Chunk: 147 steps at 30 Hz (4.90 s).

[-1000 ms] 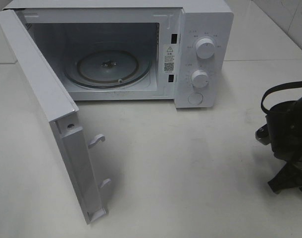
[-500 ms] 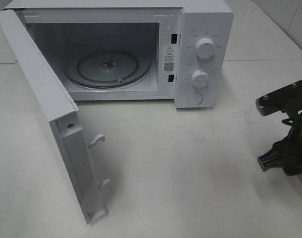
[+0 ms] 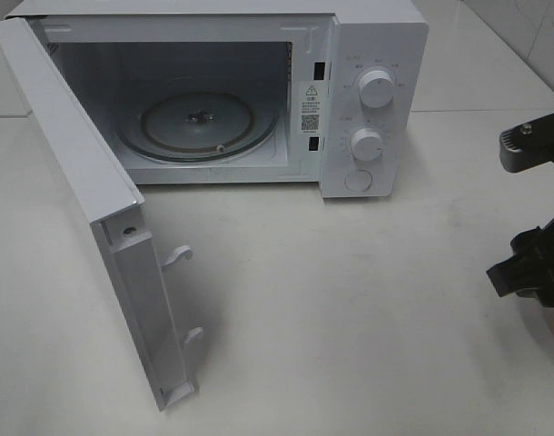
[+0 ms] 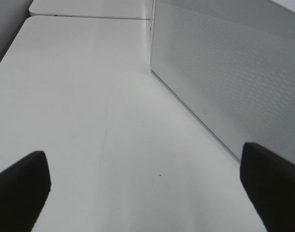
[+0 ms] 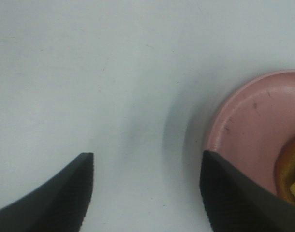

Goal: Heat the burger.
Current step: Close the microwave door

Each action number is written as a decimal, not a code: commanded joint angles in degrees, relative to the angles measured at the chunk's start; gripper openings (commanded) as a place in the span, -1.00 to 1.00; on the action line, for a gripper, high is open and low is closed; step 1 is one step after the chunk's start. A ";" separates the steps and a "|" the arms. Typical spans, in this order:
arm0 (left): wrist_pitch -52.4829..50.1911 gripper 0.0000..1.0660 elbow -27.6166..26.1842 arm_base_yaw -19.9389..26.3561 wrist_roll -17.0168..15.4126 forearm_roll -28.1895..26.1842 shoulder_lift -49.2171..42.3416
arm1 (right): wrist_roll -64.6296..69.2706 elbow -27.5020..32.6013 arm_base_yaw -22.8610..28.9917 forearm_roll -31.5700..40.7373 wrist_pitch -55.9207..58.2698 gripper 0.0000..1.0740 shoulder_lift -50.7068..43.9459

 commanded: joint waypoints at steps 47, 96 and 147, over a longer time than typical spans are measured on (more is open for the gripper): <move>-0.86 0.88 0.23 0.00 -0.11 -0.52 -1.15 | -21.20 4.81 -16.33 19.25 21.72 0.42 -64.23; -0.86 0.88 0.23 0.00 -0.11 -0.52 -1.15 | -21.43 4.93 -20.17 19.31 21.66 0.40 -68.30; -49.27 -1.00 11.69 0.00 2.64 -1.09 29.05 | -21.43 4.93 -20.17 19.31 21.66 0.40 -68.30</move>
